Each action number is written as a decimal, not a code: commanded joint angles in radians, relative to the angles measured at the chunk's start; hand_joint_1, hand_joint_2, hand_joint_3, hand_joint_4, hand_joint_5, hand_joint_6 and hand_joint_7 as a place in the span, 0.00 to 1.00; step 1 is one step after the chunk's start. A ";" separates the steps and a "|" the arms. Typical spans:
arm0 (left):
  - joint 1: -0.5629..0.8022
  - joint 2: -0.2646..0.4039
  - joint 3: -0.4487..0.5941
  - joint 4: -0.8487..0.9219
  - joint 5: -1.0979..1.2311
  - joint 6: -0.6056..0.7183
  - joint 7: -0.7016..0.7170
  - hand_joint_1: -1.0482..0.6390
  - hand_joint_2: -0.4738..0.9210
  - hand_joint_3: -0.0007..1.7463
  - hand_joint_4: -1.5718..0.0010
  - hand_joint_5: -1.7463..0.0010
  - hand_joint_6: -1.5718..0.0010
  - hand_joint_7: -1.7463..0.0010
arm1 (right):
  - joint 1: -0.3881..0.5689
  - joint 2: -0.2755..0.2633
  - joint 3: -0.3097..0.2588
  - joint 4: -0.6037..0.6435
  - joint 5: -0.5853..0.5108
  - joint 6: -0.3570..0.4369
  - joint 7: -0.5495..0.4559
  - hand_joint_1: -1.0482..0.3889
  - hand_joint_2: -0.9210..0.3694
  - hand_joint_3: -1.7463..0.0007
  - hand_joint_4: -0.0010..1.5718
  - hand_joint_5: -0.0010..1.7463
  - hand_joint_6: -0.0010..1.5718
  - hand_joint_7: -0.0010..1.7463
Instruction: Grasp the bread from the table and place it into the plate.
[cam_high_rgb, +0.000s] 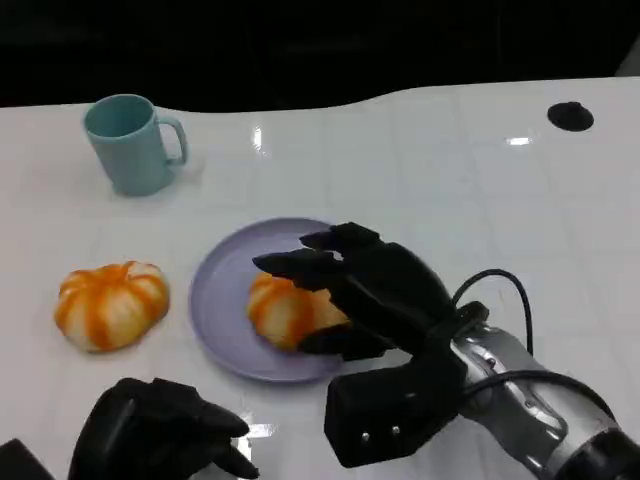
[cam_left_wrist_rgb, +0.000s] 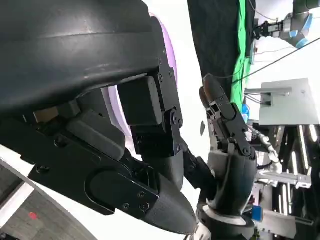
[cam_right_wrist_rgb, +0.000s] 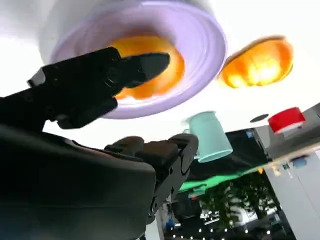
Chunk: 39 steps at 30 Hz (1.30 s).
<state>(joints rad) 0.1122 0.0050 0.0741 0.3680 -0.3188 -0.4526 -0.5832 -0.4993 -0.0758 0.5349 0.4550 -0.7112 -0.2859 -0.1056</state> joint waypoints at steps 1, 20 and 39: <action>0.004 0.010 0.002 0.001 0.003 -0.001 0.004 0.00 0.91 0.00 0.00 0.82 0.00 0.97 | 0.034 -0.035 -0.029 -0.058 0.043 -0.007 0.037 0.35 0.00 0.98 0.00 0.21 0.21 0.00; -0.021 0.000 0.005 0.056 0.011 -0.032 0.006 0.00 0.91 0.00 0.00 0.82 0.00 0.96 | 0.202 -0.099 -0.149 -0.204 0.200 -0.182 0.015 0.49 0.02 1.00 0.16 0.48 0.35 0.06; -0.016 -0.005 0.003 0.038 0.019 -0.033 0.014 0.00 0.92 0.00 0.01 0.82 0.00 0.96 | 0.548 -0.093 -0.299 -0.513 0.787 -0.088 0.324 0.66 0.17 0.63 0.34 0.80 0.38 0.55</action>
<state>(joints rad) 0.0929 -0.0108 0.0745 0.4149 -0.3068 -0.4769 -0.5827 0.0062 -0.1594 0.2643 -0.0026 0.0202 -0.4226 0.1903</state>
